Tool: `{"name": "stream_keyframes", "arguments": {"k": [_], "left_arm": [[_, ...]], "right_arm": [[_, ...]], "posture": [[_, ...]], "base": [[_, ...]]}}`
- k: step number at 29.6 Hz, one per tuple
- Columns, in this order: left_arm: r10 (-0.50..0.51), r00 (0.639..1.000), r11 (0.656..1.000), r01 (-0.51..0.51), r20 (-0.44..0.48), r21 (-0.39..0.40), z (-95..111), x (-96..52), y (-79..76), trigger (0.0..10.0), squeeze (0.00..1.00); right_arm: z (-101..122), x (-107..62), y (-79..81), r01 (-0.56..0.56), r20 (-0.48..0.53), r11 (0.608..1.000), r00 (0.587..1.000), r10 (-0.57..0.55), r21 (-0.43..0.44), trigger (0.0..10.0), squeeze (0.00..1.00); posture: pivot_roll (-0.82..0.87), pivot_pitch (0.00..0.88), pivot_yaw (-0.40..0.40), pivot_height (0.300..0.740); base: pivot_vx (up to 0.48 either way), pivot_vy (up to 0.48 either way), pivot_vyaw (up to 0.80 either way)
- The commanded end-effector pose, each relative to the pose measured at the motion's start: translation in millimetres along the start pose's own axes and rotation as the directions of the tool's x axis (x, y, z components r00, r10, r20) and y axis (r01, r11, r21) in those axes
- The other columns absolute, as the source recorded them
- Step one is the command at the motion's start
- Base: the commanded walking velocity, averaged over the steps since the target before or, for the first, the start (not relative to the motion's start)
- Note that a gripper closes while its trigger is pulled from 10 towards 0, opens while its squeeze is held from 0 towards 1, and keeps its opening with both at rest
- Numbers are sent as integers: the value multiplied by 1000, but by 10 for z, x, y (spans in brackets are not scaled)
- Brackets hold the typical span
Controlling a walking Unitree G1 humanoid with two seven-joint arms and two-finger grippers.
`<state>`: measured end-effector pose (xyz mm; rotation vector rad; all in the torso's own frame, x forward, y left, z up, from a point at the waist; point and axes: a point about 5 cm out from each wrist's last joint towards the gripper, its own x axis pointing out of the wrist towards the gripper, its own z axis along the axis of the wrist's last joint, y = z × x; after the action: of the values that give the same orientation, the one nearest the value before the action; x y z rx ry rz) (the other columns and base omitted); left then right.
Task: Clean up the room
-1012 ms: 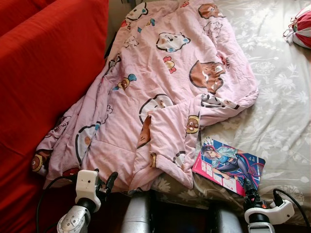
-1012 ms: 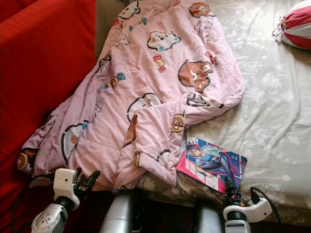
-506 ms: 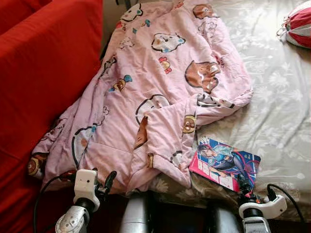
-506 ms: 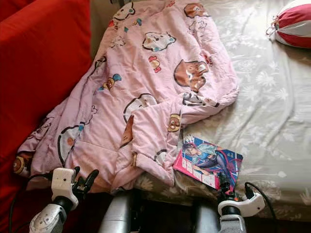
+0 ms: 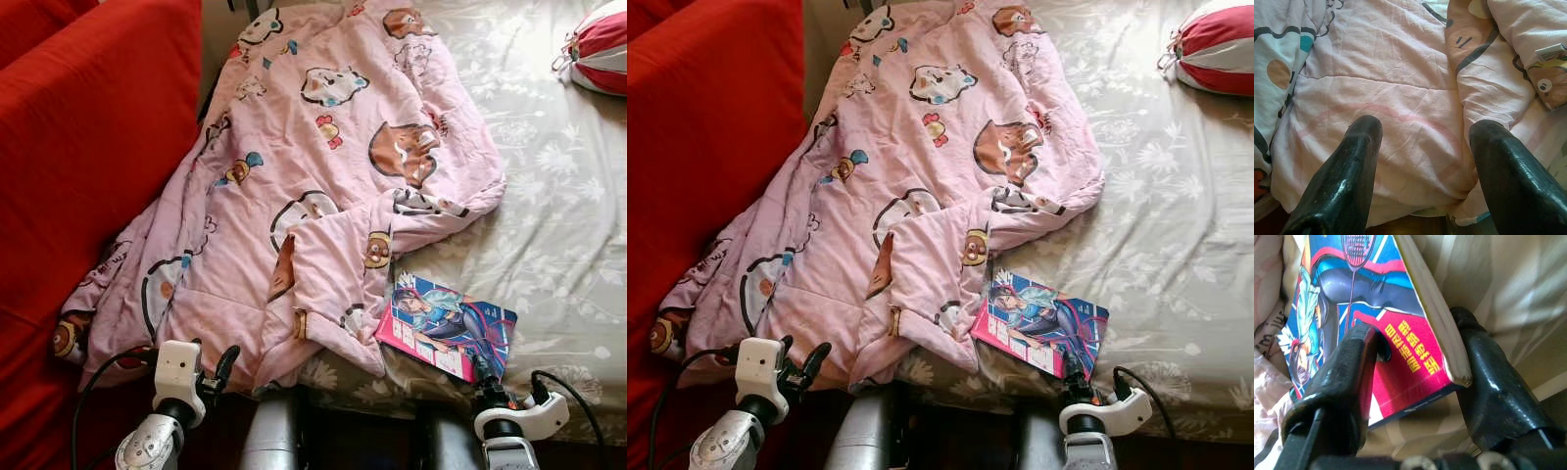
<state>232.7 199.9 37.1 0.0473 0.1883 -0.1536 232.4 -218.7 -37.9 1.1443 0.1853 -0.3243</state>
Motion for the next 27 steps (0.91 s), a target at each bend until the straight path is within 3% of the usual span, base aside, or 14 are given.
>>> {"name": "stream_keyframes", "arguments": {"k": [1,15,19,23,27], "left_arm": [[19,999,1000,-19,-48,4,-104,-58,55,10000,0],[22,997,1000,-22,-72,0,-206,29,63,10000,0],[33,997,999,-34,-68,-9,-222,80,61,10000,0],[45,997,999,-46,-56,-21,-212,155,41,10000,0],[50,998,998,-51,-46,-29,-194,217,14,10000,0]], "right_arm": [[-153,-49,-27,10,-55,1000,998,-10,12,0,0],[-177,18,80,-22,-53,1000,998,22,-4,0,0],[-69,81,149,-18,22,999,1000,19,-51,0,0],[39,152,282,-44,86,985,995,59,-168,0,0],[118,195,392,-64,146,978,985,95,-200,0,0]], "posture": [[277,197,147,610],[261,171,137,610],[240,153,124,610],[218,130,104,610],[201,115,85,610]], "base": [[0,0,0],[0,0,0],[0,0,0],[0,0,0],[0,0,0]]}}
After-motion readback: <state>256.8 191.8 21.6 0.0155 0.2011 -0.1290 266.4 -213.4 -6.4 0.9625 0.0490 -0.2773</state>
